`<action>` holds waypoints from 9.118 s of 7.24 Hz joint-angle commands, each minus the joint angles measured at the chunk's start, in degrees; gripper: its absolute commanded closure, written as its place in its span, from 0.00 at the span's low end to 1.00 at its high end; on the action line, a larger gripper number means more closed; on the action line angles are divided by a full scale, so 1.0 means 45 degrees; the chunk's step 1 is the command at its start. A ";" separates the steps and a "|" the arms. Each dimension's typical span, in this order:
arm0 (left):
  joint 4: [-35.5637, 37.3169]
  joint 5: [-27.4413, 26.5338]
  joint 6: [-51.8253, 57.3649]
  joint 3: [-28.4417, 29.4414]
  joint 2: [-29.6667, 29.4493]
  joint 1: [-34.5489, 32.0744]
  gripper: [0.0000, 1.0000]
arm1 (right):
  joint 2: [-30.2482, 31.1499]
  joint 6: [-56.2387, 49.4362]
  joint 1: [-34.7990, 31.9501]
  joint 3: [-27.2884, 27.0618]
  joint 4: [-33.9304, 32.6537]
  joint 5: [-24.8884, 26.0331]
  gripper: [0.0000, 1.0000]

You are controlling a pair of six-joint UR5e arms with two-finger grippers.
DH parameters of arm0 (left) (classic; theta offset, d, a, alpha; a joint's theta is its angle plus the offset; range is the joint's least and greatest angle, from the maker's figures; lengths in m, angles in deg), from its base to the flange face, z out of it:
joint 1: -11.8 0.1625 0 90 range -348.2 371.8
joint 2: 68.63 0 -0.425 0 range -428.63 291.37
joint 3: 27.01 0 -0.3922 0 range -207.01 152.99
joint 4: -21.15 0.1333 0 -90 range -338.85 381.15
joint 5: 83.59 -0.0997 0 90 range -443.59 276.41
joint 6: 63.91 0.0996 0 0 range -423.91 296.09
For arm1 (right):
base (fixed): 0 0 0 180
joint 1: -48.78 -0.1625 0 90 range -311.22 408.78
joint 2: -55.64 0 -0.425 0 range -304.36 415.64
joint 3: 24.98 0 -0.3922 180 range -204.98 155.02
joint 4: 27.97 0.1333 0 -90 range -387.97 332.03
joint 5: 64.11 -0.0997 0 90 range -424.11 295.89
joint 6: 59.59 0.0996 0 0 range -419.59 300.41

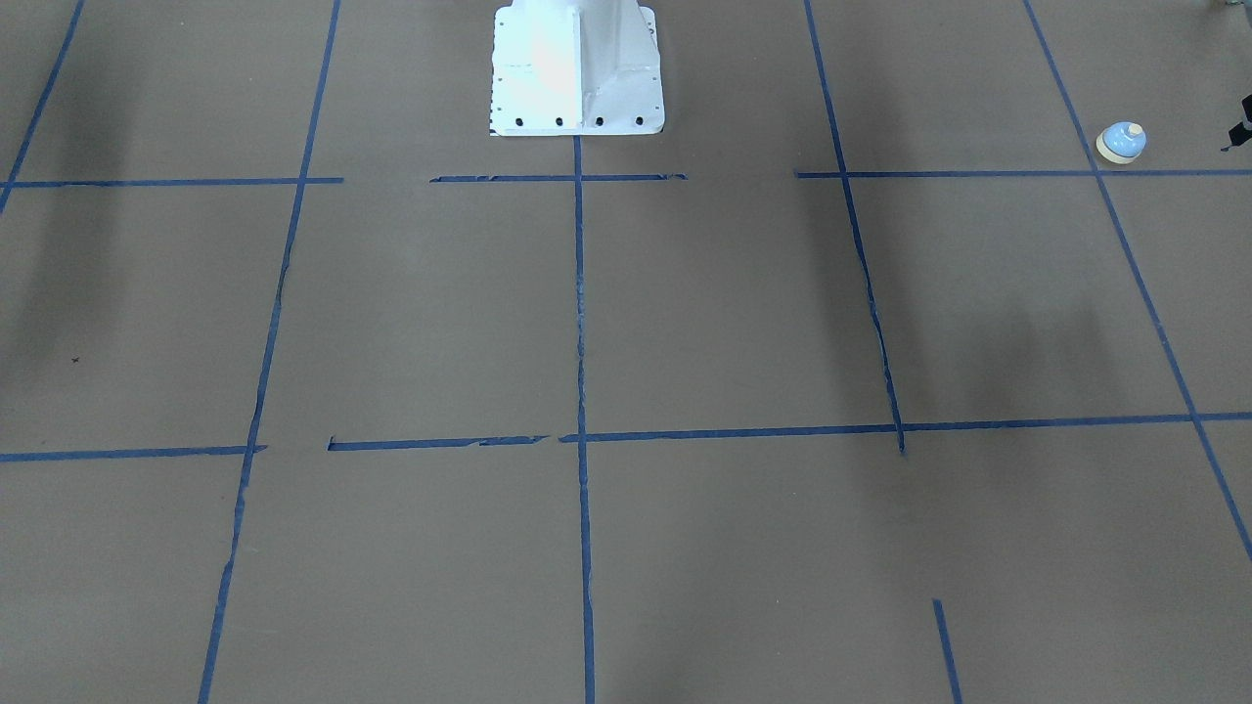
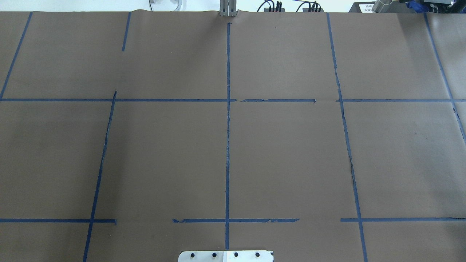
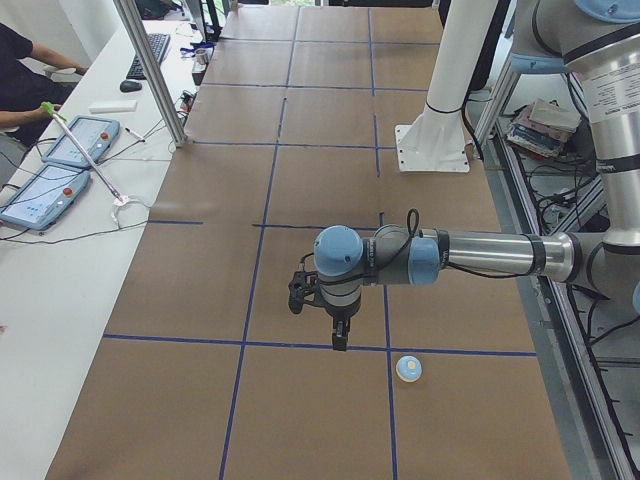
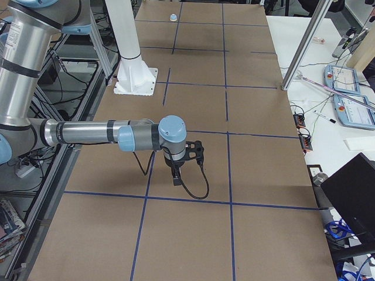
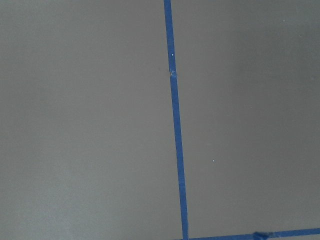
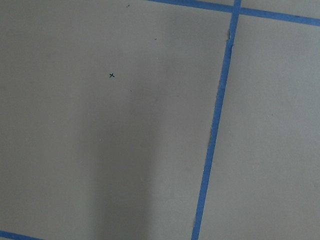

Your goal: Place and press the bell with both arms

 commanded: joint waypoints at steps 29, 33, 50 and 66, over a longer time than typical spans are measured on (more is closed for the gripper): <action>-1.3007 -0.0011 -0.9251 0.6006 0.2413 0.7819 0.38 | 0.0195 0.0121 0.0066 0.0338 0.0160 -0.0709 0.00; -1.5793 0.0397 -1.3376 0.4572 0.2414 0.7761 1.00 | 0.0195 0.0121 0.0066 0.0319 0.0160 -0.0728 0.00; -0.3046 -0.5303 -2.1731 0.9656 -1.7020 1.2605 0.95 | 0.0077 0.0081 0.0105 0.0338 0.0160 -0.0825 0.00; -0.0976 -0.5051 -2.1654 -0.0760 -1.0155 1.1765 0.00 | -0.6239 1.1308 0.6434 -0.1417 0.0961 0.0977 0.00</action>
